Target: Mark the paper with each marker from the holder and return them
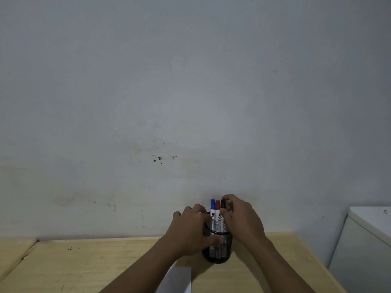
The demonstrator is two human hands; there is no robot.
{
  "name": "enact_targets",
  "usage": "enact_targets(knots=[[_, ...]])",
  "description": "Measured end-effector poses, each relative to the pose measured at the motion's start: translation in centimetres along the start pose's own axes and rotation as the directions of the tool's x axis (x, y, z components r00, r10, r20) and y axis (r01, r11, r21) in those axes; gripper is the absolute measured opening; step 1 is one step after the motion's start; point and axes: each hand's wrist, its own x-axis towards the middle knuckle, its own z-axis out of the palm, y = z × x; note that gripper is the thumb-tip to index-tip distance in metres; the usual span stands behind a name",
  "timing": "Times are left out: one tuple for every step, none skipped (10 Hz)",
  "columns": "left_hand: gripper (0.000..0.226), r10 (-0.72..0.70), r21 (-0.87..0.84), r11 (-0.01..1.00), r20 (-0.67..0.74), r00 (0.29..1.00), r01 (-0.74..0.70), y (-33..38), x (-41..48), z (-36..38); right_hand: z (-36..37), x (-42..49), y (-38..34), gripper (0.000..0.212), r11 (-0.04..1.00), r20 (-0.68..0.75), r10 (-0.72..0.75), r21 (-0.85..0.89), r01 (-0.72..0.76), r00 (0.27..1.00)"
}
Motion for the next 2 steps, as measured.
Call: enact_targets(knots=[[0.070,-0.001,-0.004,1.000,0.009,1.000,0.001,-0.15,0.06,-0.24,0.06,0.19,-0.16,0.043,1.000,-0.008,-0.015,0.012,0.015,1.000],[0.075,-0.057,-0.001,0.998,-0.015,0.998,0.057,-0.66,0.29,-0.72,0.22,0.53,-0.23,0.043,0.999,-0.012,-0.011,0.034,0.011,1.000]])
